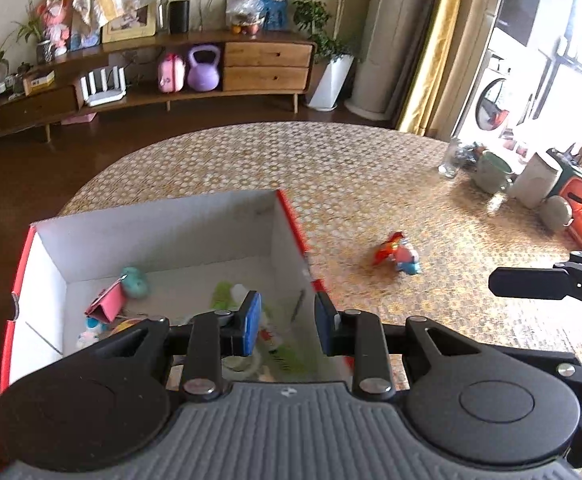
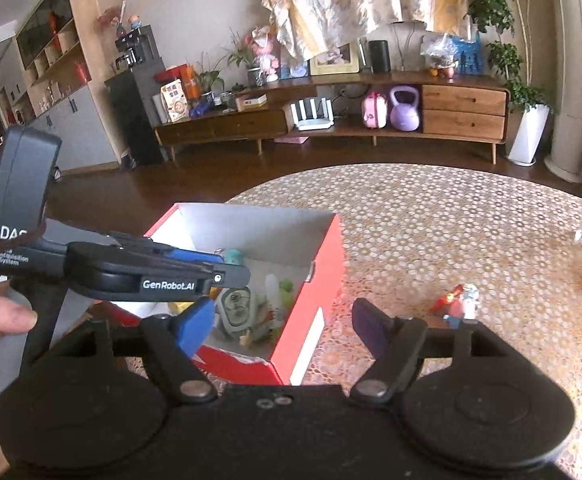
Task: Organize rigid objects
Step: 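Withdraw both open tools from the box toward the pig and dragon toys, then grasp the pink pig figure with the blue fish using the right tool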
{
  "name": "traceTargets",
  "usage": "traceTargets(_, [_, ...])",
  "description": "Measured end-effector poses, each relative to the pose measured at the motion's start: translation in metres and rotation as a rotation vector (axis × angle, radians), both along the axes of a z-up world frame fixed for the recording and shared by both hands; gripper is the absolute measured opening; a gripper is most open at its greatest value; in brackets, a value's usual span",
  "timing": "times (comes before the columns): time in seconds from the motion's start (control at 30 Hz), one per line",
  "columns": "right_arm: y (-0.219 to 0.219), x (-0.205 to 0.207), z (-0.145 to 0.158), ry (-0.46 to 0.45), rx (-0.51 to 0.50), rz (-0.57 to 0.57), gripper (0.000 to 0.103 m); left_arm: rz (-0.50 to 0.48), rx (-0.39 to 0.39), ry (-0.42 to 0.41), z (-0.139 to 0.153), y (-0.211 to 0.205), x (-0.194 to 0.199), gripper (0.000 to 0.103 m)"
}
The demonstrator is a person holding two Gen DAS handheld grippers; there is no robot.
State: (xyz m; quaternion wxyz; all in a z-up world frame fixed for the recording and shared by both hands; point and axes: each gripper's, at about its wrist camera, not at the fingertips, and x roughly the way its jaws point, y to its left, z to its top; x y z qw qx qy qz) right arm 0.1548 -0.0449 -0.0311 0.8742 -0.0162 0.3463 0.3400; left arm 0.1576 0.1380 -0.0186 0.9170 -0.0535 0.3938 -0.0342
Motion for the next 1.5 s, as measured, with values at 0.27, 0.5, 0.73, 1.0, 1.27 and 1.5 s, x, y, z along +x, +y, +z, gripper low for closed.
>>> traceTargets(0.27, [-0.028, -0.005, -0.002, -0.034, -0.005, -0.043, 0.082, -0.024, -0.007, -0.046, 0.004, -0.031, -0.006, 0.028])
traceTargets(0.5, [-0.060, -0.002, -0.008, -0.037, -0.003, -0.074, 0.085, -0.043, -0.031, -0.049, -0.003, -0.056, 0.002, 0.028])
traceTargets(0.73, [-0.085, 0.005, -0.017, -0.027, -0.008, -0.106, 0.086, -0.055, -0.034, -0.076, -0.008, -0.079, 0.010, 0.064])
traceTargets(1.0, [-0.109, 0.015, -0.032, -0.027, -0.020, -0.133, 0.091, -0.067, -0.036, -0.078, -0.016, -0.098, 0.025, 0.078])
traceTargets(1.27, [-0.127, 0.032, -0.061, -0.007, -0.047, -0.125, 0.095, -0.053, -0.075, -0.038, -0.036, -0.111, 0.049, 0.083])
traceTargets(1.5, [-0.125, 0.051, -0.081, -0.015, -0.075, -0.106, 0.095, -0.022, -0.066, -0.010, -0.057, -0.116, 0.077, 0.090])
